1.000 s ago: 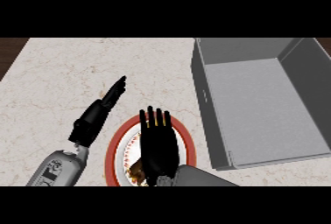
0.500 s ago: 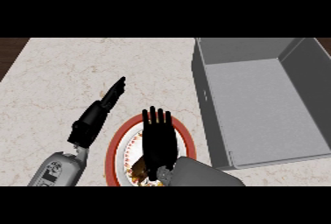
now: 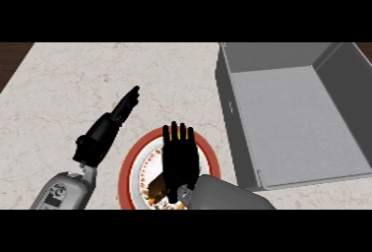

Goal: Pick the lemon from the plate and place it in the cardboard box

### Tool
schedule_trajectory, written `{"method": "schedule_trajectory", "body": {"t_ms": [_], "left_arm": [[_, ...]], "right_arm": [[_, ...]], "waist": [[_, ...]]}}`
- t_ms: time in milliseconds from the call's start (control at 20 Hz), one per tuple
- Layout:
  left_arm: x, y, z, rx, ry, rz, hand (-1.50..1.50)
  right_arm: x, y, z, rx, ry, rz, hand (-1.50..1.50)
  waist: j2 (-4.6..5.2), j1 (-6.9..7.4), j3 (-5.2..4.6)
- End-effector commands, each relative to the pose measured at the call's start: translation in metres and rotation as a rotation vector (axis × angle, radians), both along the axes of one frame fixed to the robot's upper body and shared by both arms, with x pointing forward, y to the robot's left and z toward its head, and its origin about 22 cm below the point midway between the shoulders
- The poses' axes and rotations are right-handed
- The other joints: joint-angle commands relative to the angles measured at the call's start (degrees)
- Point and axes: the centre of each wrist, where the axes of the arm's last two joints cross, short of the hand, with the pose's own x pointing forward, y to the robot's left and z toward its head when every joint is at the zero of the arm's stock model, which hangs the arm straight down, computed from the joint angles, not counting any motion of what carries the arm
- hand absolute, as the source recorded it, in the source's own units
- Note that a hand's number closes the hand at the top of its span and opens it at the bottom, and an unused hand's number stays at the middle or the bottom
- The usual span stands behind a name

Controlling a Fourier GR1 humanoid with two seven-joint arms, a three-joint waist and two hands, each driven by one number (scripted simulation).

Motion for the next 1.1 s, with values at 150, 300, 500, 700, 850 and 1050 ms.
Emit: {"method": "schedule_trajectory", "body": {"t_ms": [150, 300, 500, 700, 850, 1050], "left_arm": [[0.0, -0.007, 0.009, 0.004, 0.009, -0.006, 0.0], [0.005, -0.012, 0.004, -0.008, 0.0, -0.017, 0.0], [-0.003, 0.008, -0.014, 0.014, -0.011, -0.012, 0.0], [-0.012, 0.003, -0.012, -0.006, -0.026, -0.014, 0.0], [0.008, 0.008, 0.003, 0.006, -0.002, 0.029, 0.0], [0.0, 0.016, -0.01, 0.009, 0.007, 0.067, 0.0]], "right_arm": [[0.01, 0.0, -0.01, -0.072, 0.002, -0.093, -1.5], [0.009, -0.004, -0.026, -0.049, 0.035, -0.087, 1.5], [0.022, -0.003, -0.022, -0.083, 0.0, -0.039, 1.5], [0.017, -0.009, -0.029, -0.082, -0.09, -0.01, 1.5], [-0.006, -0.038, -0.012, -0.05, -0.11, 0.098, 1.5], [-0.056, -0.106, -0.023, 0.013, -0.053, 0.335, 1.5]], "waist": [[0.1, 0.13, -0.02], [0.24, 0.44, -0.02], [0.27, 0.43, -0.04], [0.05, -0.19, -0.02], [-0.16, -1.44, -0.02], [-0.7, -3.47, 0.02]]}}
